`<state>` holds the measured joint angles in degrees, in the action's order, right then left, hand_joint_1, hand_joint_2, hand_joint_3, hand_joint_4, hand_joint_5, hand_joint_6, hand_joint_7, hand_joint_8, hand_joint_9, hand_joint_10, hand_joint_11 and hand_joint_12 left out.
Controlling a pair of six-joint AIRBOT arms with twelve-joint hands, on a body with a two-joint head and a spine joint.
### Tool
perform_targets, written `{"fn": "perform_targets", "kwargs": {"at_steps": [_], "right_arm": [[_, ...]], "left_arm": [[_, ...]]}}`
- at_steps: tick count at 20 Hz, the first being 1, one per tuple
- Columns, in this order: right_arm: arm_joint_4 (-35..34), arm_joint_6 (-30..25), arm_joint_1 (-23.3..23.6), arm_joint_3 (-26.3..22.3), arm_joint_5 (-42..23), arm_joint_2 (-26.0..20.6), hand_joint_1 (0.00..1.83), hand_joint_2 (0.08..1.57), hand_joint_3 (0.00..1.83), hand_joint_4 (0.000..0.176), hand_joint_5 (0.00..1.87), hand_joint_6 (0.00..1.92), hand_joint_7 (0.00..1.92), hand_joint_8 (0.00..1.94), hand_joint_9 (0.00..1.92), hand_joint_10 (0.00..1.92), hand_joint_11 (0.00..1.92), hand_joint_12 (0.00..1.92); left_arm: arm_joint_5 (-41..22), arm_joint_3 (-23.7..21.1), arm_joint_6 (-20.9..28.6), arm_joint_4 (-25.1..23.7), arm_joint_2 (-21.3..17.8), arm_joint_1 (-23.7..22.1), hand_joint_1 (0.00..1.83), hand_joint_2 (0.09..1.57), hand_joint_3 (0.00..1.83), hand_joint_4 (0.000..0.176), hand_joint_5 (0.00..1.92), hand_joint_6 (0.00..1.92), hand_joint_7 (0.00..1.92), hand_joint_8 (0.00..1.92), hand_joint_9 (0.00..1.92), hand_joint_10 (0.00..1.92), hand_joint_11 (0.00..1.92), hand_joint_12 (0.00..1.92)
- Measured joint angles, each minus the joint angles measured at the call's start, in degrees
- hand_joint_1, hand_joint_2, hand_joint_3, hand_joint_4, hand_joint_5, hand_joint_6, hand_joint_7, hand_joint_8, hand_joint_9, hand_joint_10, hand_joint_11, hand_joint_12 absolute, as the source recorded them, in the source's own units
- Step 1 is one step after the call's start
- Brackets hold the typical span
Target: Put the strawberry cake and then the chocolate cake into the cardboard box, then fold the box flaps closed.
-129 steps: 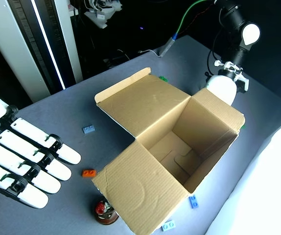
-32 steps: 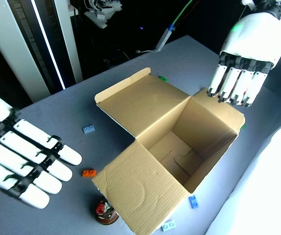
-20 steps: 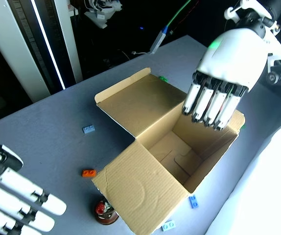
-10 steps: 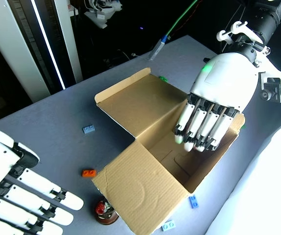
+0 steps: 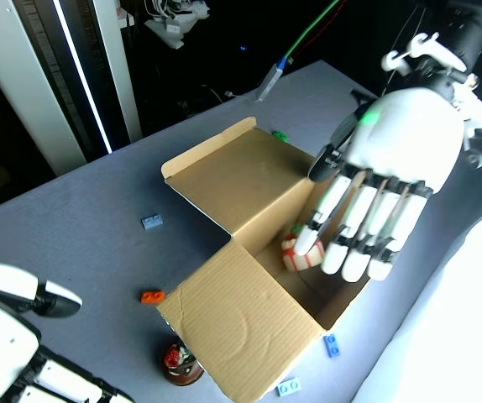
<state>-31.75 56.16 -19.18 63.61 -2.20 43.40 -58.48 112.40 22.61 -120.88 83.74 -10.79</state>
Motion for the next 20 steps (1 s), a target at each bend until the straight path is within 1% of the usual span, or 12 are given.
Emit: {"fn": "perform_targets", "kwargs": {"at_steps": [3, 4, 6, 7, 9, 11, 12, 14, 15, 16, 18, 20], "right_arm": [[0.0, -0.3, -0.4, 2.6, -1.3, 2.9, 0.96, 1.02, 0.00, 0.004, 0.00, 0.00, 0.06, 0.00, 0.07, 0.00, 0.00, 0.20], [0.0, -0.3, -0.4, 3.7, -2.1, 4.0, 0.96, 1.02, 0.00, 0.007, 0.00, 0.00, 0.05, 0.00, 0.06, 0.00, 0.00, 0.17], [-0.1, -0.4, -0.4, 5.3, -4.3, 5.8, 0.96, 1.02, 0.00, 0.006, 0.00, 0.00, 0.04, 0.00, 0.05, 0.00, 0.00, 0.10], [-0.1, -0.4, -0.4, 6.6, -5.4, 7.1, 0.96, 1.03, 0.00, 0.007, 0.00, 0.00, 0.04, 0.00, 0.05, 0.00, 0.00, 0.09], [-0.2, 0.1, -0.4, 9.4, -6.1, 10.2, 0.97, 1.02, 0.00, 0.002, 0.00, 0.00, 0.06, 0.00, 0.07, 0.00, 0.00, 0.19], [-0.2, 2.1, -0.7, 12.0, -6.2, 13.4, 0.95, 1.03, 0.00, 0.004, 0.00, 0.00, 0.05, 0.00, 0.06, 0.00, 0.00, 0.20], [-0.1, 2.2, -0.8, 13.0, -6.1, 14.6, 0.98, 1.02, 0.00, 0.005, 0.00, 0.00, 0.05, 0.00, 0.07, 0.00, 0.00, 0.21], [-0.1, 2.7, -1.0, 16.1, -5.7, 17.9, 0.97, 1.02, 0.00, 0.013, 0.00, 0.00, 0.05, 0.00, 0.05, 0.00, 0.00, 0.09], [-0.1, 3.1, -1.2, 17.2, -5.7, 18.9, 0.95, 1.03, 0.00, 0.017, 0.00, 0.00, 0.04, 0.00, 0.05, 0.00, 0.00, 0.08], [0.1, 3.2, -1.5, 18.1, -5.9, 19.8, 0.97, 1.02, 0.00, 0.018, 0.00, 0.00, 0.06, 0.00, 0.07, 0.00, 0.00, 0.15], [1.1, 3.3, -1.9, 18.8, -5.7, 21.4, 1.01, 1.00, 0.00, 0.018, 0.00, 0.00, 0.06, 0.00, 0.06, 0.00, 0.00, 0.16], [1.7, 3.3, -1.9, 18.8, -5.7, 21.8, 1.07, 1.00, 0.00, 0.015, 0.00, 0.00, 0.07, 0.00, 0.06, 0.00, 0.00, 0.10]], "left_arm": [[-0.7, 0.5, -0.2, -1.2, -0.4, -1.5, 0.31, 0.93, 0.01, 0.069, 0.06, 0.00, 0.05, 0.00, 0.07, 0.00, 0.00, 0.55], [-1.3, 0.5, -0.2, -1.6, -0.9, -1.9, 0.36, 0.94, 0.01, 0.066, 0.07, 0.00, 0.05, 0.00, 0.08, 0.00, 0.00, 0.54], [-2.5, 0.4, 0.1, -2.2, -2.4, -2.7, 0.36, 0.95, 0.02, 0.058, 0.07, 0.01, 0.07, 0.01, 0.09, 0.01, 0.00, 0.55], [-3.1, 0.4, 1.6, -2.7, -3.4, -3.6, 0.34, 0.96, 0.02, 0.053, 0.09, 0.01, 0.09, 0.01, 0.10, 0.01, 0.00, 0.57], [-4.0, 0.3, 3.2, -2.5, -5.7, -4.7, 0.18, 1.03, 0.03, 0.046, 0.06, 0.00, 0.08, 0.00, 0.09, 0.00, 0.00, 0.52], [-5.0, -0.2, 5.1, -2.8, -8.7, -5.4, 0.02, 1.12, 0.04, 0.030, 0.05, 0.00, 0.08, 0.00, 0.08, 0.00, 0.00, 0.46], [-5.4, -0.3, 6.1, -3.3, -9.6, -5.4, 0.00, 1.15, 0.05, 0.022, 0.05, 0.00, 0.09, 0.00, 0.08, 0.00, 0.00, 0.46], [-7.7, -1.1, 7.8, -5.4, -13.0, -5.4, 0.00, 1.19, 0.03, 0.012, 0.04, 0.00, 0.08, 0.00, 0.06, 0.00, 0.00, 0.36], [-8.0, -1.7, 8.2, -5.7, -14.4, -5.3, 0.00, 1.20, 0.03, 0.009, 0.05, 0.00, 0.09, 0.01, 0.06, 0.00, 0.00, 0.35], [-8.5, -1.9, 8.4, -5.6, -15.6, -5.3, 0.00, 1.20, 0.03, 0.006, 0.05, 0.00, 0.09, 0.00, 0.06, 0.00, 0.00, 0.35], [-8.5, -3.0, 8.8, -6.0, -18.5, -4.6, 0.00, 1.20, 0.02, 0.006, 0.05, 0.00, 0.10, 0.01, 0.06, 0.01, 0.00, 0.35], [-8.3, -3.9, 8.9, -5.9, -19.8, -4.1, 0.00, 1.20, 0.02, 0.005, 0.04, 0.00, 0.09, 0.00, 0.07, 0.00, 0.00, 0.33]]}}
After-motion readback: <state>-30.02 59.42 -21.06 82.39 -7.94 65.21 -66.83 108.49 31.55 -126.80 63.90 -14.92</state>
